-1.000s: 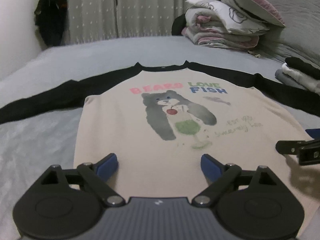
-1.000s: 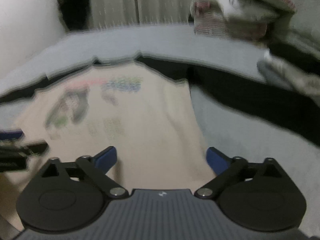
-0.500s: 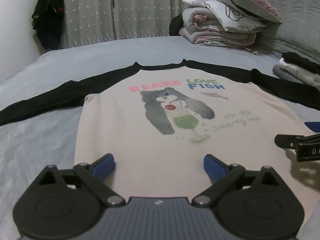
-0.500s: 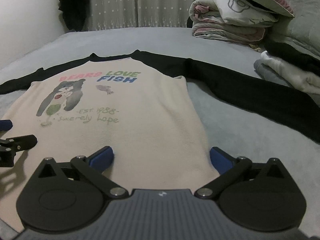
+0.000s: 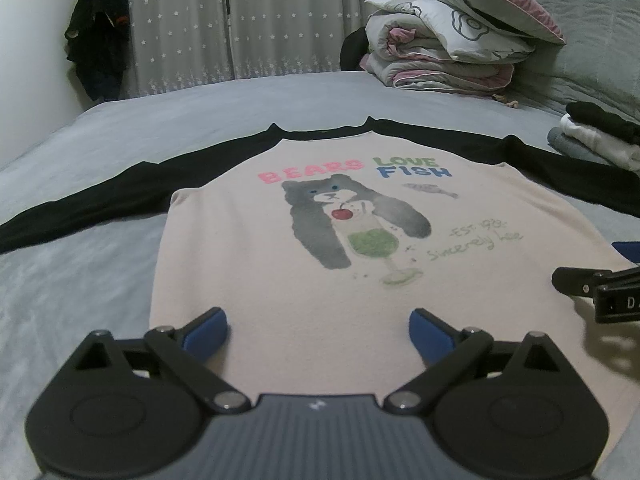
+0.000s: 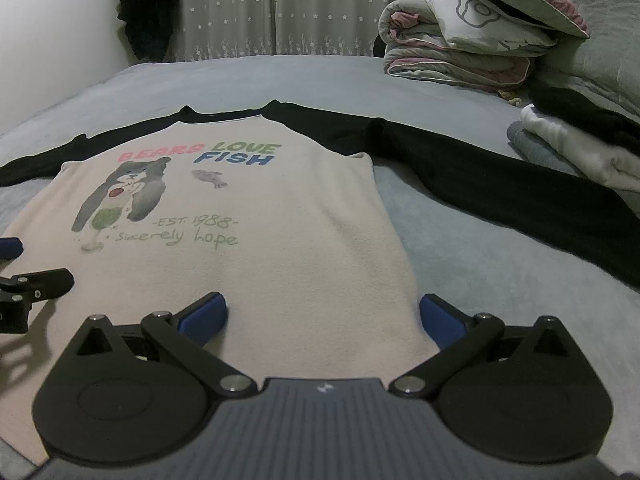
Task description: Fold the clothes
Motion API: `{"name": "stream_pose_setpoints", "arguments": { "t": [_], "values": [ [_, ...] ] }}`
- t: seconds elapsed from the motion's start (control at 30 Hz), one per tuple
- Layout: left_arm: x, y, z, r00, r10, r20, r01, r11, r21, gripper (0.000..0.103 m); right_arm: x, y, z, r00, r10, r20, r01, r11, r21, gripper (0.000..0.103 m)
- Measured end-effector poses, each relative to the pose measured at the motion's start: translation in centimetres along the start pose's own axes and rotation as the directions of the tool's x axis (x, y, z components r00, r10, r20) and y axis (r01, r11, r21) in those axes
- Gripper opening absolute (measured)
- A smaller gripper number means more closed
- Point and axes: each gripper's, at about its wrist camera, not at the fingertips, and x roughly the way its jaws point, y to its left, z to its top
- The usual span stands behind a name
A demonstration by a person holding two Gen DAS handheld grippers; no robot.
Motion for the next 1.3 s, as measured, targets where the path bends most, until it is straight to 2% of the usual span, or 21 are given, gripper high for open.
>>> {"name": "stream_pose_setpoints", "arguments": {
  "t": [0.4,0.6,0.73,0.87,0.97,1.1,1.2,1.3],
  "values": [
    [0.0,-0.1,0.1,1.000,0.003,-0.007,-0.003,1.000,0.000,0.099,0.0,0.2,-0.1,1.000,-0.004,0.003,0.004,1.000,-0.003,0.103],
    [0.1,-0.5,1.1,0.998,0.021,-0.064,-0.023,0.999,-0.025,0.099,-0.3,0.2,0.0,1.000,-0.005,0.002,0.005,1.000,-0.001,0.103],
    [0.4,-0.9,2.5,0.995,-0.026,-0.101,0.020,0.998,-0.055,0.099,-1.1,-0.7,0.7,1.000,0.004,-0.017,-0.004,0.999,0.035,0.103],
    [0.5,-1.5,3.9,0.993,-0.074,-0.090,0.067,0.995,-0.073,0.099,-2.3,-2.3,1.5,1.000,-0.009,-0.002,0.009,0.995,0.097,0.103],
    [0.7,-1.8,4.8,0.991,-0.097,-0.090,0.092,0.994,-0.053,0.099,-2.8,-3.8,1.9,0.999,-0.032,0.013,0.030,0.987,0.157,0.103],
    [1.2,-1.8,5.9,0.993,-0.090,-0.074,0.088,0.996,-0.019,0.099,-2.2,-6.8,2.3,0.999,-0.046,-0.013,0.048,0.948,0.314,0.103],
    [1.9,-1.5,6.6,0.992,-0.093,-0.081,0.089,0.995,-0.056,0.099,-1.4,-9.4,2.4,0.998,-0.055,-0.032,0.064,0.891,0.450,0.103],
    [2.6,-1.1,7.3,0.991,-0.103,-0.088,0.095,0.991,-0.096,0.099,-0.4,-11.4,2.5,0.995,-0.095,-0.039,0.101,0.836,0.539,0.101]
  ]
}}
